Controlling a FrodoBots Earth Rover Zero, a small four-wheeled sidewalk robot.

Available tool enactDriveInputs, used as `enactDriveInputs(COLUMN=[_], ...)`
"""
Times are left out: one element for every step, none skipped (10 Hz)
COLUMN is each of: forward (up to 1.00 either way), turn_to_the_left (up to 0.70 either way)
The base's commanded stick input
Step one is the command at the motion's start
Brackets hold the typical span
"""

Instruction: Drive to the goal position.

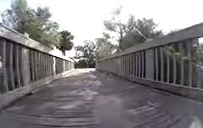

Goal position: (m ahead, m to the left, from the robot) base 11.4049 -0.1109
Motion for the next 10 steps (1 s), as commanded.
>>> enactDriveInputs(forward=[0.85, 0.85, 0.85, 0.85, 0.85, 0.85, 0.85, 0.85, 0.85, 0.85], turn_to_the_left=[0.0, 0.0, 0.0, 0.0, 0.0, 0.0, 0.0, 0.0, 0.25, 0.34])
